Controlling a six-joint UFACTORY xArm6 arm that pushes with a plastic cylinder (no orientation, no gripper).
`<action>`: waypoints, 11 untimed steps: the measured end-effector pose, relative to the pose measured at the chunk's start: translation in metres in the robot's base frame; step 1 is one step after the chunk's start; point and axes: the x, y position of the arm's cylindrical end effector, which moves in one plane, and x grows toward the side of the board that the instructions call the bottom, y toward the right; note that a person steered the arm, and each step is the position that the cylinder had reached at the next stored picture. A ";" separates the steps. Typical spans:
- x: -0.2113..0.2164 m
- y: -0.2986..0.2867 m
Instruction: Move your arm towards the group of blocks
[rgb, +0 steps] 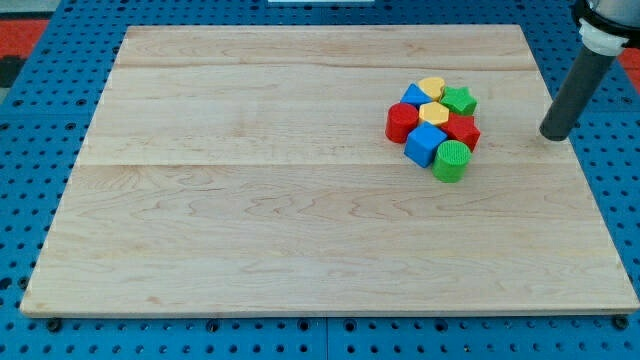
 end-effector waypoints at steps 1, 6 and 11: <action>0.000 0.000; 0.000 -0.031; 0.000 -0.067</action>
